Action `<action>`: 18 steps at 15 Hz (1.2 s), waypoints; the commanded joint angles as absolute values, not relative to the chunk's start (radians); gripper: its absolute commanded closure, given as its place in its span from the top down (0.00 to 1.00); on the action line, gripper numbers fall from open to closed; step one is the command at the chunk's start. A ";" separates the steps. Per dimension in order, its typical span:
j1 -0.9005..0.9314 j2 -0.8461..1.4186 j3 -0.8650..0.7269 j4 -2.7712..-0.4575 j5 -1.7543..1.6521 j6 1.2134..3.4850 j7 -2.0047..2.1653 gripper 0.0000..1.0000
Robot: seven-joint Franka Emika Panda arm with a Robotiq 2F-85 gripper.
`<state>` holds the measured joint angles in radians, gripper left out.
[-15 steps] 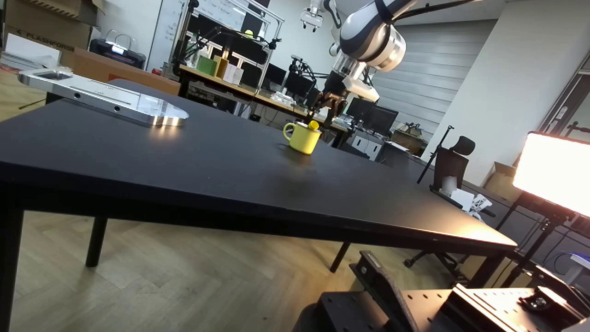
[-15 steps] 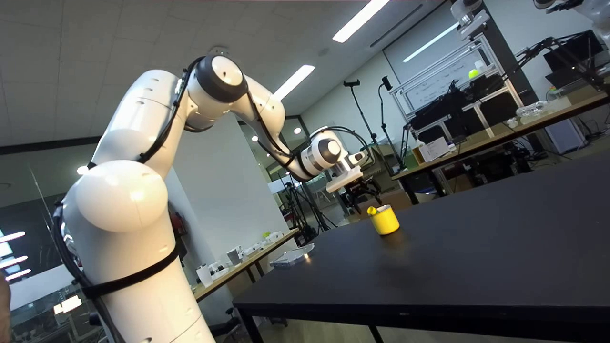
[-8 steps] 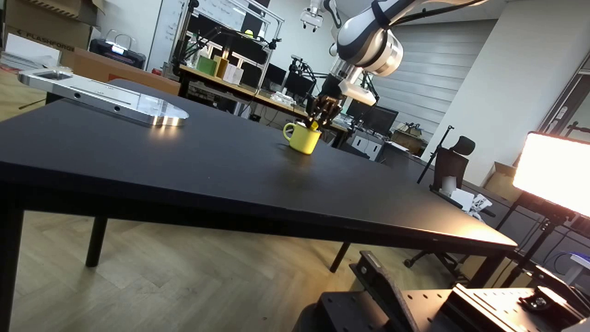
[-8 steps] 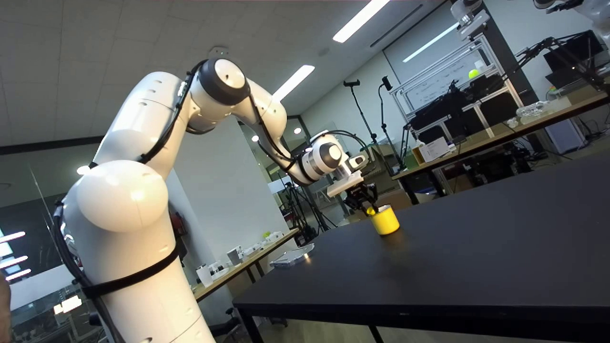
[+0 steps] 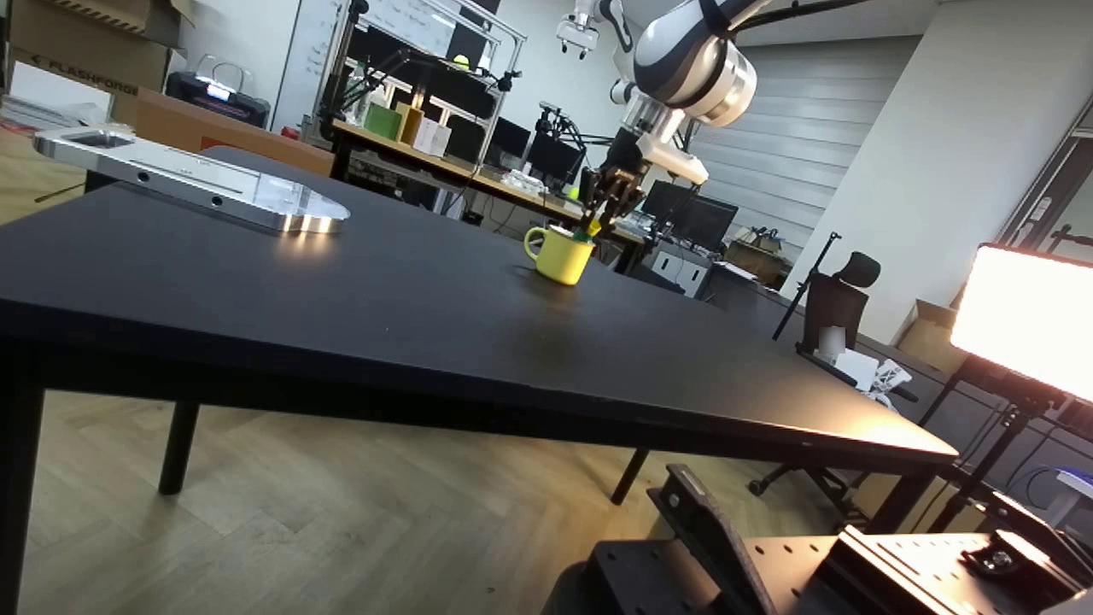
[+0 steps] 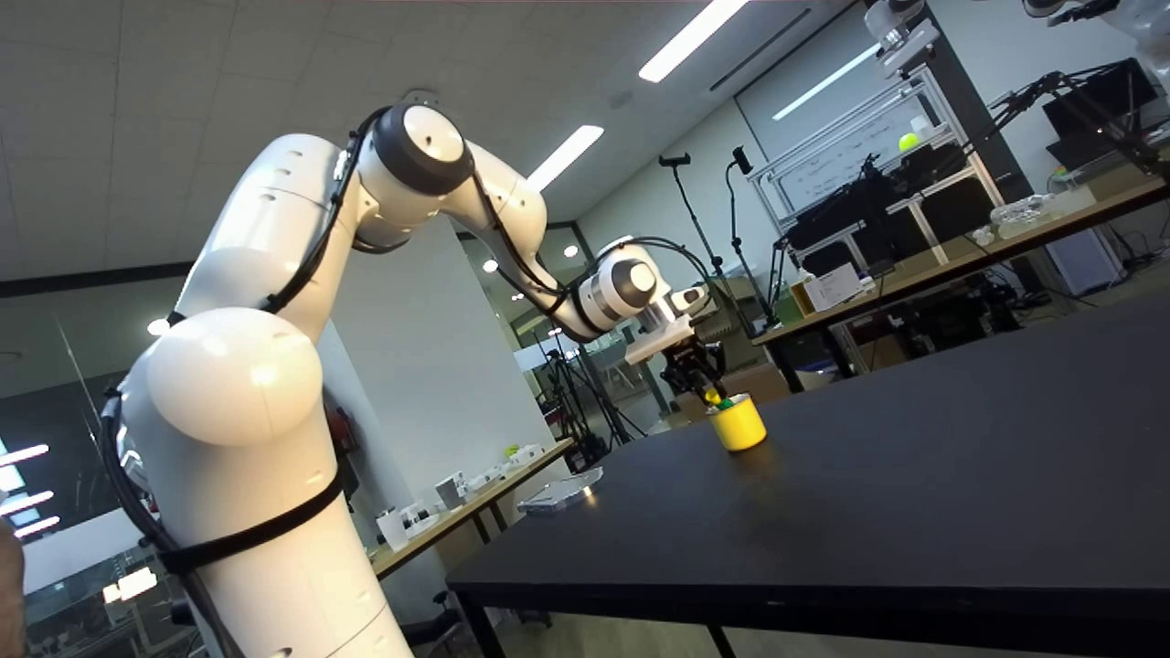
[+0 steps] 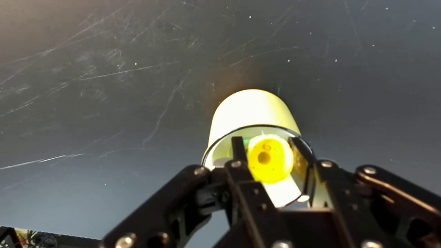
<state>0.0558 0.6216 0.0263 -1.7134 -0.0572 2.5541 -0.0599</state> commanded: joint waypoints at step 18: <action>-0.130 0.458 -0.125 -1.646 -0.038 2.003 -0.018 0.10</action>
<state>-0.0838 0.4345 -0.1382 -1.6765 -0.0930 2.0594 -0.0095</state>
